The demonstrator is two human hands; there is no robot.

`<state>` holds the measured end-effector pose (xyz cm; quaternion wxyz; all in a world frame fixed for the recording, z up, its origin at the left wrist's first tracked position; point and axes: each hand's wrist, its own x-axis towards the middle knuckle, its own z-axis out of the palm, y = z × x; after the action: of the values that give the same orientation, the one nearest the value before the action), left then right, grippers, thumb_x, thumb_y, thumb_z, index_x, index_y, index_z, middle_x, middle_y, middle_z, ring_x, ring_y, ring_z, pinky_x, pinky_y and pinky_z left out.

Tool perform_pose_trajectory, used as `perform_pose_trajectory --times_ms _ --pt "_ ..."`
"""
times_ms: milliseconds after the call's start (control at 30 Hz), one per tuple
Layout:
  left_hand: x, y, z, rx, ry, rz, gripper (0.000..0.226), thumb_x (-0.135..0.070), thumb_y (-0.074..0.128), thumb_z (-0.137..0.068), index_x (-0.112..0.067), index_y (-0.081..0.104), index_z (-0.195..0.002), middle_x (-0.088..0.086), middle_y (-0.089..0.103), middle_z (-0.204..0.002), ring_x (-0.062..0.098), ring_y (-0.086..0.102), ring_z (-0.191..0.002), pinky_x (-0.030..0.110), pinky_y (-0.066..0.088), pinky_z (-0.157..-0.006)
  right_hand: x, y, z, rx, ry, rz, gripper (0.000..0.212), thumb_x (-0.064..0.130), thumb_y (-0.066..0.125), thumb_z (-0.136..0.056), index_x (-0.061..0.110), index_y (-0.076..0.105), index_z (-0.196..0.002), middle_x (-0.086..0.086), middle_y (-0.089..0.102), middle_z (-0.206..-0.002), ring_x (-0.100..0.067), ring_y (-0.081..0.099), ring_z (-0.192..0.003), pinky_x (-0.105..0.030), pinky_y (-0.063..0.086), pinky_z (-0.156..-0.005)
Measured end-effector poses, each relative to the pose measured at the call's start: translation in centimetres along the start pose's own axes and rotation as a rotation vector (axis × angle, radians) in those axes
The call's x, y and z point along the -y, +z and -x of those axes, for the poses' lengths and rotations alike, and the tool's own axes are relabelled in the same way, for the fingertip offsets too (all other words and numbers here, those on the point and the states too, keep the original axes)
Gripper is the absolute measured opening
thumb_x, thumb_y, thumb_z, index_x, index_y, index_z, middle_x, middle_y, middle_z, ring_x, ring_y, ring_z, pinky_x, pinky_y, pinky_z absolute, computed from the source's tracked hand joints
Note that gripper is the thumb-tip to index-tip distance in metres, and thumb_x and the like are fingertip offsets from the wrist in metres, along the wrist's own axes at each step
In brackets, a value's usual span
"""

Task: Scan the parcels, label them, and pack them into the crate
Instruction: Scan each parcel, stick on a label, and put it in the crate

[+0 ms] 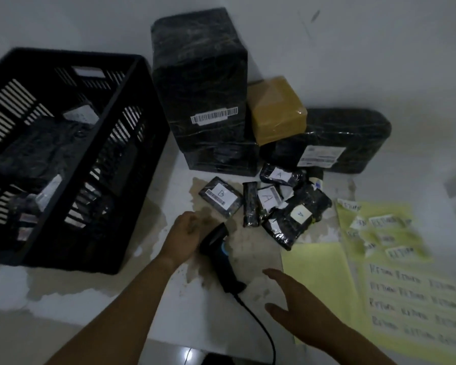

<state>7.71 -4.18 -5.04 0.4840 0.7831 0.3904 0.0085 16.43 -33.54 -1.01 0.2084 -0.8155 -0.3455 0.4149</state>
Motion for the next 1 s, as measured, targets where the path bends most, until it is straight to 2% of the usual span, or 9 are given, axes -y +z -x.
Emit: perform_pose_trajectory --times_ms 100,200,300,500,567,733,833,933,1000 --pt "0.9 -0.8 -2.8 0.009 -0.036 -0.031 0.029 -0.009 0.06 -0.096 -0.022 0.054 -0.121 0.008 0.055 -0.133 0.027 0.06 -0.115 0.035 0.051 -0.093 1.1 2.2 -1.8 0.023 -0.004 -0.001 0.067 0.038 0.055 -0.095 0.038 0.017 -0.151 0.014 0.028 -0.156 -0.009 0.036 -0.138 -0.017 0.031 -0.105" --pt "0.0 -1.4 -5.9 0.065 -0.011 -0.101 0.034 -0.012 0.064 -0.094 -0.015 0.054 -0.126 0.004 0.053 -0.128 0.023 0.057 -0.112 0.032 0.049 -0.086 2.2 3.4 -4.2 0.06 0.018 0.006 0.069 0.037 0.052 -0.096 0.036 0.014 -0.153 0.01 0.025 -0.158 -0.014 0.034 -0.14 -0.027 0.035 -0.108" --pt "-0.3 -1.4 -8.6 0.137 0.043 -0.198 0.032 -0.018 0.071 -0.086 -0.013 0.063 -0.117 0.004 0.06 -0.117 0.02 0.061 -0.105 0.028 0.049 -0.084 2.8 4.7 -6.3 0.032 0.075 -0.03 0.072 0.035 0.054 -0.094 0.035 0.015 -0.153 0.006 0.031 -0.154 -0.018 0.042 -0.132 -0.032 0.043 -0.102" --pt "-0.2 -1.2 -12.9 0.112 0.055 -0.223 0.035 -0.037 0.065 -0.079 -0.032 0.055 -0.112 0.005 0.059 -0.121 0.024 0.062 -0.111 0.044 0.053 -0.098 4.5 5.6 -8.9 0.019 0.132 -0.055 0.078 0.041 0.056 -0.094 0.033 0.009 -0.155 0.006 0.024 -0.154 -0.022 0.036 -0.135 -0.032 0.041 -0.103" --pt "-0.5 -0.9 -13.9 0.12 0.06 -0.217 0.047 -0.042 0.074 -0.08 -0.032 0.053 -0.121 0.003 0.057 -0.126 0.024 0.059 -0.117 0.045 0.052 -0.101 5.1 5.5 -9.4 -0.014 0.126 -0.021 0.081 0.044 0.058 -0.091 0.031 0.01 -0.155 0.005 0.025 -0.152 -0.023 0.037 -0.133 -0.032 0.042 -0.101" --pt "-1.1 0.1 -13.3 0.15 0.072 -0.241 0.082 -0.032 0.086 -0.074 -0.019 0.045 -0.144 0.01 0.054 -0.137 0.03 0.053 -0.127 0.046 0.045 -0.109 6.6 7.1 -10.0 -0.036 0.199 0.057 0.089 0.044 0.062 -0.088 0.029 0.006 -0.155 0.003 0.027 -0.146 -0.025 0.041 -0.122 -0.031 0.043 -0.091" --pt "-0.6 0.1 -13.3 0.166 0.044 -0.218 0.094 -0.046 0.086 -0.06 -0.023 0.048 -0.142 0.009 0.058 -0.132 0.029 0.056 -0.124 0.05 0.047 -0.107 6.9 7.3 -10.1 -0.076 0.236 0.048 0.086 0.04 0.061 -0.09 0.031 0.006 -0.155 0.002 0.032 -0.143 -0.023 0.045 -0.12 -0.031 0.045 -0.092" --pt "-0.1 -0.5 -13.0 0.203 -0.007 -0.206 0.077 -0.047 0.087 -0.057 -0.022 0.059 -0.125 0.008 0.064 -0.122 0.025 0.06 -0.117 0.046 0.052 -0.102 6.7 7.1 -10.1 -0.056 0.265 0.012 0.086 0.039 0.06 -0.092 0.033 0.001 -0.155 0.001 0.038 -0.141 -0.022 0.049 -0.12 -0.03 0.045 -0.094" --pt "0.0 -1.0 -11.7 0.195 -0.023 -0.172 0.057 -0.036 0.089 -0.069 -0.018 0.058 -0.115 0.002 0.062 -0.117 0.021 0.063 -0.109 0.035 0.054 -0.094 6.7 7.2 -9.8 -0.054 0.268 -0.019 0.088 0.037 0.06 -0.092 0.034 0.0 -0.155 0.002 0.04 -0.143 -0.021 0.05 -0.122 -0.031 0.045 -0.097"
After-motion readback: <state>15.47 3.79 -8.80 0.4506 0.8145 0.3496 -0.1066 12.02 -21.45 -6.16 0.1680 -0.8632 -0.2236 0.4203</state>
